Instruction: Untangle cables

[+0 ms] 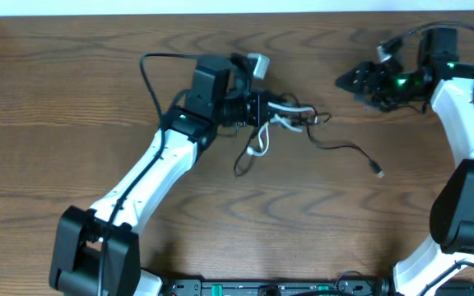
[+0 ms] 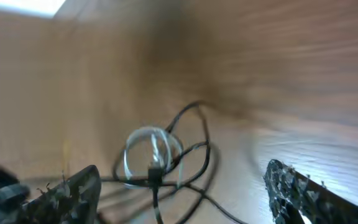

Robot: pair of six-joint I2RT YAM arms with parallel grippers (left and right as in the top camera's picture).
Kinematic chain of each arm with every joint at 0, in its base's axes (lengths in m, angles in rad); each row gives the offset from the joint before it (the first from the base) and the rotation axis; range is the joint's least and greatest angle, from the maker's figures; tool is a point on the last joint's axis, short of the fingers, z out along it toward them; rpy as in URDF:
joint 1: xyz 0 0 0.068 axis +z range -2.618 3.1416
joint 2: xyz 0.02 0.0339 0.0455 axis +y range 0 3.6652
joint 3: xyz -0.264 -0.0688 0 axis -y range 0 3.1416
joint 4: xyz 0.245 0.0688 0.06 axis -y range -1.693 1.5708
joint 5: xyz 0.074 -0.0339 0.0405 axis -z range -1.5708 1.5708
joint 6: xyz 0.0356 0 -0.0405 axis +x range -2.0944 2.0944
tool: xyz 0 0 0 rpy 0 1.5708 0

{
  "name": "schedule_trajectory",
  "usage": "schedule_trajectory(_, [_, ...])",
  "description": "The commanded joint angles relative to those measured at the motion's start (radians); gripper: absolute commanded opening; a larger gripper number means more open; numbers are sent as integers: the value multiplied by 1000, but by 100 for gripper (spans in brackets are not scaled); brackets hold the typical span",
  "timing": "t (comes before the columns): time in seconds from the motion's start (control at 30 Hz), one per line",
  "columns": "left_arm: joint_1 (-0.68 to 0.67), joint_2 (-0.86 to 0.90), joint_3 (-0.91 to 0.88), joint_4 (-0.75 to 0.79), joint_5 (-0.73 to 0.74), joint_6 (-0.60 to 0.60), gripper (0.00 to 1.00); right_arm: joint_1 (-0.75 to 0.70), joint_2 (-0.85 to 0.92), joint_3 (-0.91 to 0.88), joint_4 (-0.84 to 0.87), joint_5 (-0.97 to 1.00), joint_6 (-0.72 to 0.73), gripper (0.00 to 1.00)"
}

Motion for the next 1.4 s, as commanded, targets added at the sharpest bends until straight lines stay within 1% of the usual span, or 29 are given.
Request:
schedule_trajectory(0.0, [54,-44,18,140,26,-307,8,56,-11,11,-12,-77,-40,79])
schedule_trajectory(0.03, [66,-44,18,153,26,-341,8,69,-11,11,-13,-55,-6,77])
schedule_trajectory(0.07, [75,-44,18,158,26,-348,7,89,-10,11,-21,5,58,74])
schedule_trajectory(0.1, [81,-44,18,157,26,-347,7,120,-10,11,-43,81,131,73])
schedule_trajectory(0.17, [82,-44,18,156,26,-323,7,152,-9,11,-56,143,186,70])
schedule_trajectory(0.23, [82,-44,17,149,25,-300,7,176,-8,10,-62,206,247,50])
schedule_trajectory(0.27, [82,-44,17,150,11,-291,8,191,-6,6,-73,257,267,38])
schedule_trajectory(0.3, [85,-44,17,171,3,-291,7,205,-6,-8,-77,322,305,37])
schedule_trajectory(0.33, [89,-44,17,187,3,-291,7,208,-6,-13,-57,321,305,38])
schedule_trajectory(0.37, [92,-44,17,179,3,-290,7,197,-12,-10,-27,281,297,42])
schedule_trajectory(0.4, [95,-44,17,160,3,-276,8,166,-21,1,-20,235,301,45])
schedule_trajectory(0.43, [96,-44,17,143,3,-228,7,137,-32,8,-17,193,300,45])
schedule_trajectory(0.47, [97,-43,17,118,3,-132,8,87,-52,12,4,113,285,47])
schedule_trajectory(0.5, [97,-43,17,96,3,-90,7,44,-66,12,24,63,275,50])
schedule_trajectory(0.57, [95,-43,17,54,4,-38,7,9,-68,11,28,62,275,55])
schedule_trajectory(0.63, [84,-42,17,54,31,31,7,25,-44,2,13,71,289,59])
schedule_trajectory(0.67, [65,-42,17,40,29,78,8,56,-16,-4,13,72,291,61])
schedule_trajectory(0.73, [43,-39,17,28,25,126,7,121,47,-4,10,71,320,61])
schedule_trajectory(0.8, [42,-34,17,27,24,130,7,167,100,-4,-1,58,346,58])
schedule_trajectory(0.87, [44,-34,17,28,17,139,7,190,139,-4,-18,55,344,57])
schedule_trajectory(0.93, [44,-34,17,53,11,137,7,209,199,-4,-47,61,328,52])
schedule_trajectory(1.0, [47,-36,18,116,10,97,7,214,237,-4,-72,67,311,50])
schedule_trajectory(1.1, [72,-40,35,190,10,8,8,203,264,-4,-108,142,296,43])
schedule_trajectory(1.13, [92,-44,49,209,11,-32,8,190,264,-4,-122,188,296,38])
schedule_trajectory(1.2, [126,-50,80,214,11,-78,7,171,264,-4,-129,209,265,31])
schedule_trajectory(1.3, [164,-66,109,214,11,-126,7,140,264,-4,-145,245,254,27])
schedule_trajectory(1.33, [185,-80,117,214,11,-143,7,121,264,-4,-152,246,225,23])
schedule_trajectory(1.37, [203,-97,117,214,12,-151,7,100,264,-4,-167,277,210,22])
